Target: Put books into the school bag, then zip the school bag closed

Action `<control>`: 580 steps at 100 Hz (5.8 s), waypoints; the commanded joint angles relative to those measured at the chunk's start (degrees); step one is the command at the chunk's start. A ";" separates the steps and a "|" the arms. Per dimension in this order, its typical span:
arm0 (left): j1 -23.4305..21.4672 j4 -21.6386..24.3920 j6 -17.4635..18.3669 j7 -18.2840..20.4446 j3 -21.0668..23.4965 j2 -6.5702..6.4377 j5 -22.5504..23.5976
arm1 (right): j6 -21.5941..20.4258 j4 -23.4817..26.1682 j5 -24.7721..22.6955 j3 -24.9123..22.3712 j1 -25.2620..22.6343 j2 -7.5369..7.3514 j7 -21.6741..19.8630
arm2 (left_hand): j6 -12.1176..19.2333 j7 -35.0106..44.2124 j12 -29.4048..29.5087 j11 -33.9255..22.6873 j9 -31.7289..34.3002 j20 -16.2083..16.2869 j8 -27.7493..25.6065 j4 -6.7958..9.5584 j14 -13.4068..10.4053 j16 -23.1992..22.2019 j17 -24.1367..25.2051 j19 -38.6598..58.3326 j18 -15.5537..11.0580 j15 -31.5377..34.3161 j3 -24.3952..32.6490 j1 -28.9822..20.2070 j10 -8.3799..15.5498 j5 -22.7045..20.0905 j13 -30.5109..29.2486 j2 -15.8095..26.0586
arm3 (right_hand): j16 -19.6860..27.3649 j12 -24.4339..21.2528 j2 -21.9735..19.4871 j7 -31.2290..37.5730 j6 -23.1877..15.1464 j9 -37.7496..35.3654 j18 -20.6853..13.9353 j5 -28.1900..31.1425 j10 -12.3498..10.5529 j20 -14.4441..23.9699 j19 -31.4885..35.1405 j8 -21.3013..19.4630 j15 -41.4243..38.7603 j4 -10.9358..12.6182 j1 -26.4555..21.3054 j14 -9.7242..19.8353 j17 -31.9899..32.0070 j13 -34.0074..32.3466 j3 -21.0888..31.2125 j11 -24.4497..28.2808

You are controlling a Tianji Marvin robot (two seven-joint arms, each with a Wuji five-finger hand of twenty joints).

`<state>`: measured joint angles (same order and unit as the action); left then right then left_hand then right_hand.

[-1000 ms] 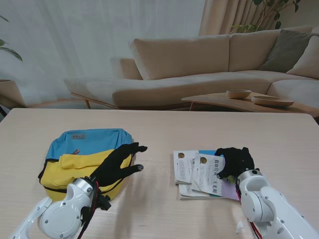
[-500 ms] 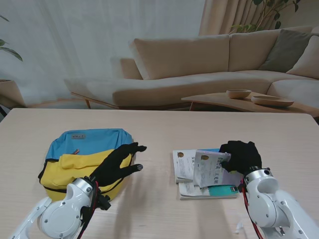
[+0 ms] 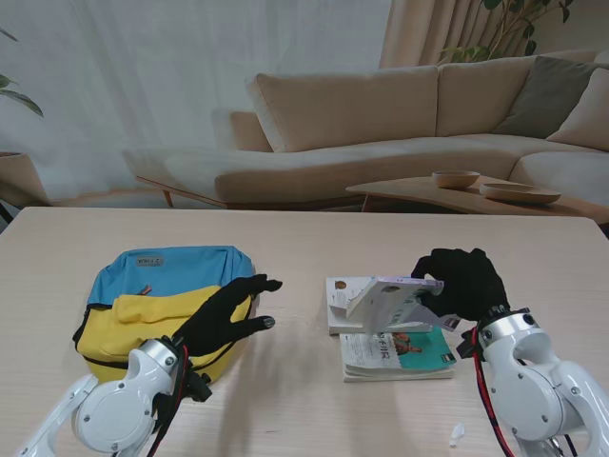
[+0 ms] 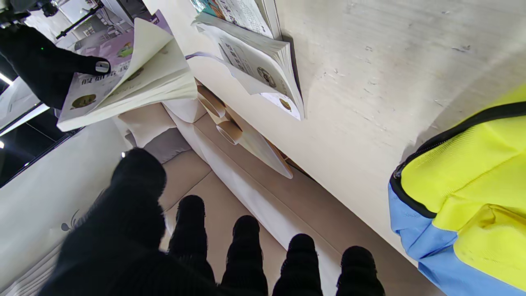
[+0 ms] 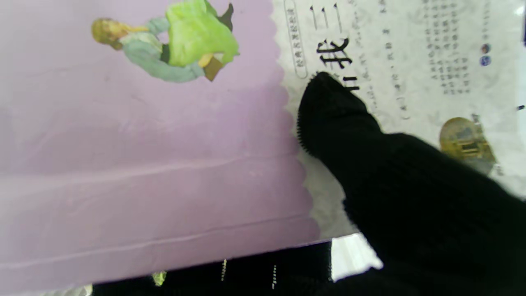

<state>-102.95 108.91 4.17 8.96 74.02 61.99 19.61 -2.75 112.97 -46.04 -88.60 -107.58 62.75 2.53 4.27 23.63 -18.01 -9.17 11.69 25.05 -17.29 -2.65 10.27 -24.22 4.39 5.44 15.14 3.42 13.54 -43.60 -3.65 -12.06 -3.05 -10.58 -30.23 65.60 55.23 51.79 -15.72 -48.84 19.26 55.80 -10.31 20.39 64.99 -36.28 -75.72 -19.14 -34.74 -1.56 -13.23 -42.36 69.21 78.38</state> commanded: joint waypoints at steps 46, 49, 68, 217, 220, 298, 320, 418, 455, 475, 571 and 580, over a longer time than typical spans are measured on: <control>2.52 -3.01 9.79 2.38 -1.69 -0.45 -1.46 | 2.33 2.65 0.53 11.26 2.61 0.19 -0.54 | -6.06 -5.36 -2.24 -1.82 1.05 15.66 0.65 -5.05 1.26 -2.64 1.04 4.51 2.53 2.82 18.75 19.97 -1.18 3.50 -2.86 -14.00 | -1.30 0.59 -6.47 3.35 -3.97 -0.67 1.14 6.42 -2.78 0.93 0.82 -4.36 -0.74 8.41 -4.70 -0.71 0.92 0.40 8.55 3.06; 2.77 -3.14 9.84 2.61 -1.93 -0.50 -1.55 | 2.72 2.70 0.51 12.01 2.83 0.23 -0.28 | -6.46 -5.47 -2.24 -1.83 1.07 15.70 0.67 -5.17 1.36 -2.64 0.95 4.52 2.65 2.85 18.79 20.37 -1.24 3.54 -2.93 -14.22 | -1.29 0.57 -6.44 3.33 -4.00 -0.69 1.13 6.43 -2.77 0.94 0.85 -4.38 -0.75 8.46 -4.71 -0.72 0.88 0.38 8.64 3.07; 4.19 -3.87 10.06 3.91 -3.25 -0.76 -2.15 | 6.01 3.02 -0.07 16.96 4.42 0.56 1.90 | -7.59 -5.77 -2.40 -2.08 1.51 15.89 0.66 -5.44 1.56 -2.74 0.55 4.66 3.21 3.19 18.88 21.06 -1.63 3.39 -3.34 -14.01 | -1.38 0.39 -5.72 3.27 -3.86 -1.10 1.23 6.81 -2.50 1.12 1.29 -4.39 -1.21 8.71 -4.60 -1.05 0.42 -0.23 9.27 3.20; -0.23 -3.21 11.51 -4.01 1.66 1.22 -4.28 | 5.05 4.93 4.23 19.34 3.53 1.16 3.72 | -0.62 43.97 -44.50 -44.73 38.75 31.65 -55.90 0.42 16.50 -28.78 -28.85 75.39 18.18 63.80 13.58 -30.37 -4.08 -25.81 -42.38 0.13 | 14.68 -47.78 -19.17 -24.65 10.21 34.93 -4.78 -41.52 13.21 -9.49 -15.40 12.25 55.57 14.22 13.49 0.02 10.94 23.49 -12.93 -44.13; -0.69 -3.01 11.61 -4.59 2.08 1.37 -4.33 | 4.86 4.76 4.49 18.70 3.25 1.22 3.89 | -0.69 44.07 -44.52 -44.87 38.73 31.73 -56.03 0.46 16.56 -28.78 -28.84 75.35 18.17 63.85 13.61 -30.37 -4.11 -25.88 -42.35 0.15 | 14.83 -47.83 -19.33 -24.70 10.57 35.35 -4.80 -42.09 13.29 -9.58 -15.49 12.35 55.85 14.22 13.68 0.03 10.99 23.81 -13.38 -44.19; -1.27 -1.94 13.18 -3.91 1.87 2.32 -18.76 | 2.10 -4.59 31.12 22.27 3.36 5.15 10.69 | -0.13 43.82 -43.97 -44.49 38.45 32.18 -56.91 0.00 16.56 -28.13 -28.01 74.42 17.63 62.81 13.61 -30.37 -3.68 -26.01 -41.78 -0.11 | 17.15 -48.28 -21.82 -21.85 19.00 38.58 -10.08 -49.36 12.19 -9.68 -16.33 12.35 58.84 15.19 11.70 3.08 12.80 29.24 -32.18 -43.29; 0.37 -2.32 10.59 0.13 0.63 1.85 -23.04 | -3.05 -5.65 36.19 24.27 3.58 6.68 15.25 | -0.07 43.77 -43.91 -44.36 38.42 32.03 -56.95 -0.07 16.37 -28.05 -27.89 74.33 17.55 62.63 13.47 -30.37 -3.61 -26.02 -41.83 0.00 | 13.24 -45.23 -15.48 -14.61 17.29 29.65 -9.65 -39.82 12.60 -3.93 -6.28 13.44 51.63 12.80 9.29 1.43 4.25 19.62 -19.09 -36.50; -1.83 -0.25 7.39 5.52 3.55 0.32 -18.99 | 2.13 2.93 64.62 19.19 -0.25 7.19 9.08 | -5.99 9.54 -9.20 -8.88 12.62 13.99 -13.24 0.49 11.22 -11.80 -2.32 50.77 11.72 22.27 16.31 3.78 -6.64 -1.61 -15.87 -7.17 | 2.52 -29.42 -18.47 6.66 7.86 -8.52 -1.04 4.93 20.18 15.28 27.79 -19.47 6.30 5.94 -16.56 -12.61 -19.11 -11.92 2.20 -18.32; -7.11 4.25 8.52 5.12 11.76 -0.73 -1.29 | 3.29 3.95 66.10 14.02 -0.55 7.79 11.39 | -5.32 5.94 -7.71 -5.75 12.06 13.48 -9.86 -0.02 10.55 -10.33 0.07 38.15 10.30 16.08 11.38 4.89 -6.40 -2.32 -13.71 -7.43 | 0.49 -29.40 -19.98 9.12 7.90 -6.73 -1.06 2.44 20.57 16.13 28.82 -22.13 4.36 6.02 -17.01 -12.18 -19.27 -11.68 1.42 -15.14; -9.58 8.69 4.84 14.26 18.89 -2.61 10.55 | 3.00 2.41 68.41 11.57 -1.10 7.74 10.22 | -3.89 5.37 -8.24 -5.49 9.40 13.75 -10.47 0.65 8.24 -9.71 1.12 33.24 7.58 13.79 7.73 2.70 -4.82 -0.45 -11.39 -4.88 | 0.40 -29.71 -19.75 9.34 8.06 -6.75 -0.92 2.53 20.79 16.17 28.77 -22.03 4.55 6.06 -17.08 -12.44 -19.22 -11.65 1.62 -14.94; -10.83 1.09 5.47 10.53 22.43 -2.89 46.39 | 3.52 0.12 73.50 8.86 -1.88 7.76 8.11 | 7.08 10.71 -8.84 -9.80 9.92 14.81 -11.22 -0.48 4.14 -9.51 -0.07 33.99 4.63 16.13 19.51 -3.96 -1.18 -8.57 -10.63 -7.04 | 0.72 -30.04 -18.85 9.72 8.33 -6.93 -0.28 2.93 21.28 16.34 28.54 -22.37 4.09 6.22 -17.17 -12.99 -19.03 -11.52 2.55 -14.18; -10.00 0.42 5.77 11.45 21.86 -3.08 46.14 | 3.63 0.16 73.54 8.93 -2.00 7.71 7.89 | 8.74 15.25 -9.00 -10.57 12.35 12.67 -14.84 -2.70 4.25 -9.27 -0.14 36.47 4.87 17.53 12.60 -12.10 -1.20 -17.29 -11.27 -8.66 | 0.78 -30.04 -18.76 9.68 8.39 -6.93 -0.28 2.98 21.29 16.36 28.53 -22.43 4.04 6.27 -17.16 -13.04 -19.03 -11.55 2.64 -14.19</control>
<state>-112.99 108.98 9.66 18.47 96.07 58.72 65.77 0.89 112.47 27.34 -79.97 -109.06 70.19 11.45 9.88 35.16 -26.81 -18.72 22.31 39.55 -29.57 -3.82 14.01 -32.78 3.73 39.07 19.53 19.48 29.62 -50.31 -4.32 -24.39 -13.22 -18.30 -27.55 34.27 46.27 44.42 5.50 -55.17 18.86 51.78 11.36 35.70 90.32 -50.79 -66.21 -14.41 -43.43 -14.40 -31.54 -52.42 67.75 59.76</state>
